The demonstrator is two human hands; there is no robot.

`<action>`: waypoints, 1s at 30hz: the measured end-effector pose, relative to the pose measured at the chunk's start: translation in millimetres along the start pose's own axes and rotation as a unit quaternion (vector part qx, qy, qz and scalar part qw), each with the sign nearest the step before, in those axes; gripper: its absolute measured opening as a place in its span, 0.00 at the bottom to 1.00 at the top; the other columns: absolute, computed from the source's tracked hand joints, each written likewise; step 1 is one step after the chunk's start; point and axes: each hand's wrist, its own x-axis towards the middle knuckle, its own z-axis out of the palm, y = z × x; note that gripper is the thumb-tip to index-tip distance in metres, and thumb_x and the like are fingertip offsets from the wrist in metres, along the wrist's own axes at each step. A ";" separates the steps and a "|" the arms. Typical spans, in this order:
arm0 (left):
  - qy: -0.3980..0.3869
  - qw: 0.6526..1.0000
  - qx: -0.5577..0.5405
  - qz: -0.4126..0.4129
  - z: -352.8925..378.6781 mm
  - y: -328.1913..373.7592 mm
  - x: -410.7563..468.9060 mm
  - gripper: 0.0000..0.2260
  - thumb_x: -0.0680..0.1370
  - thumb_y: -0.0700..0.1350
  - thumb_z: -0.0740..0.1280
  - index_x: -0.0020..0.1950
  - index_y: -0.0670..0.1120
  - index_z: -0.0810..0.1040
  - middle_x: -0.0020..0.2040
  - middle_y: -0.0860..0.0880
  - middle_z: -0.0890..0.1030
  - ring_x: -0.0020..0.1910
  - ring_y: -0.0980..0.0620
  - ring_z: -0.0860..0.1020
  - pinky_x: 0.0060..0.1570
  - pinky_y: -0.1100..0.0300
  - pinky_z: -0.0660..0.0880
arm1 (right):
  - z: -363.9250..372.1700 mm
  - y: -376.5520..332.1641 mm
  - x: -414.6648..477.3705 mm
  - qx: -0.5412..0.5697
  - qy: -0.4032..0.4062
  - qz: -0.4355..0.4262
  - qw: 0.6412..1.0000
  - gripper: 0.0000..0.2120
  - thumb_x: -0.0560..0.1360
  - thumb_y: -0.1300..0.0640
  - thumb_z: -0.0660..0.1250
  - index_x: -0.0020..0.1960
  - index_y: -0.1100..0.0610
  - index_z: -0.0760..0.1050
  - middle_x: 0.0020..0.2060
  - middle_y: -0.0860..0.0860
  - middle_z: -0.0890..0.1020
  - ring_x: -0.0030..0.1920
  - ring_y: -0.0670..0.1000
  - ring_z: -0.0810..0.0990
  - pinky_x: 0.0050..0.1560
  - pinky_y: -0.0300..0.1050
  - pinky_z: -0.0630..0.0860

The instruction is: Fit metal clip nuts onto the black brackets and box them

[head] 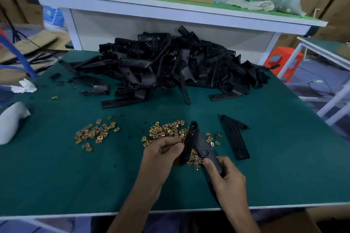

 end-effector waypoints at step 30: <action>-0.154 0.761 0.566 0.278 93.4 -12.3 91.9 0.12 0.83 0.47 0.62 0.63 0.47 0.81 0.55 0.46 0.81 0.55 0.47 0.76 0.57 0.54 0.72 | 2.3 -0.6 -3.0 0.161 0.204 0.138 0.956 0.19 0.73 0.30 0.62 0.43 0.45 0.72 0.28 0.52 0.80 0.27 0.49 0.76 0.36 0.54 0.77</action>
